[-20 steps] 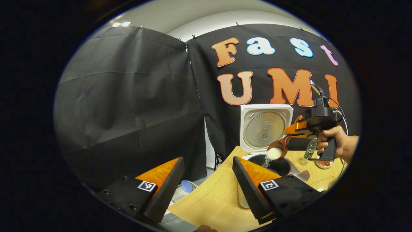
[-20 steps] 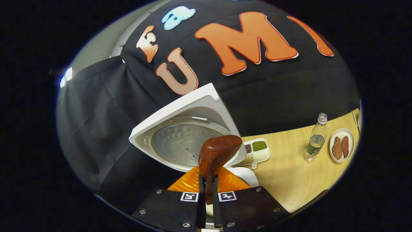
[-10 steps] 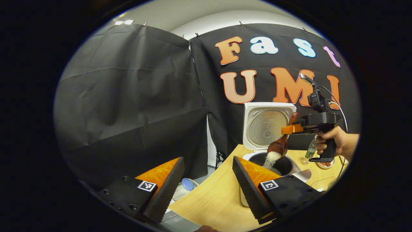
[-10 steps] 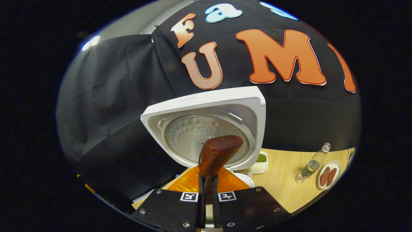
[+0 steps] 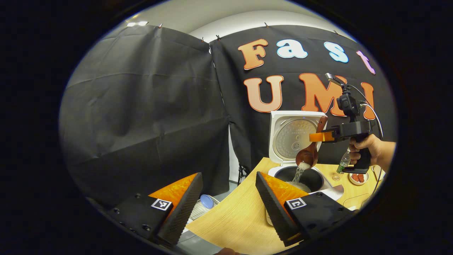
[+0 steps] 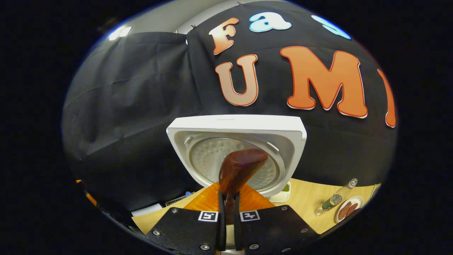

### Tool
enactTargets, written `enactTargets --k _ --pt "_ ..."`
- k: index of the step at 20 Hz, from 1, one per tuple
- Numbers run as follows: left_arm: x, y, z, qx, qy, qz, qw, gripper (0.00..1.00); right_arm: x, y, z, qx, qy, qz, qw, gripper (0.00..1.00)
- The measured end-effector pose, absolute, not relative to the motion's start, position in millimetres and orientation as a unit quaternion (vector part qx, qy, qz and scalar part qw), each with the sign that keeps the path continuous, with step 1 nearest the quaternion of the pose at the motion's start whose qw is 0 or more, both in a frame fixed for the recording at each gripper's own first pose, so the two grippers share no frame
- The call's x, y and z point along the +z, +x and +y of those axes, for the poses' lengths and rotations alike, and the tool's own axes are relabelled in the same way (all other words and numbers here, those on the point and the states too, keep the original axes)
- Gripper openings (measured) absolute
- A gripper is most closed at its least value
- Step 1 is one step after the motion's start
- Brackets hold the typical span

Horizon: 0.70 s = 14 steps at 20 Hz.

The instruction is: Close the left gripper, press the button to open the rice cooker; take a wooden spoon from the chopstick holder with the right hand, scoop a spoonful of rice and pour it into the rice cooker, then put the wooden spoon back into the chopstick holder.

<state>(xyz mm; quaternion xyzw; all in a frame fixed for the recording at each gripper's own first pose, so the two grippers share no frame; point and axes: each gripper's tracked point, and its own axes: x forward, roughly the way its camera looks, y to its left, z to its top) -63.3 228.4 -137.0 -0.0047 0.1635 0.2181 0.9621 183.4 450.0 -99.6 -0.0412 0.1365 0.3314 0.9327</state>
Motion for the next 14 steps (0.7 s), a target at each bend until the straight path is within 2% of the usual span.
enactTargets --k 4,14 --pt "-136 -64 229 0.219 0.001 0.164 0.962 0.97 -86 174 458 0.343 -0.101 0.08 0.93 0.08" --pt "-134 -70 223 0.218 0.004 0.164 0.962 0.97 -78 156 462 0.343 -0.205 -0.003 0.917 0.08"
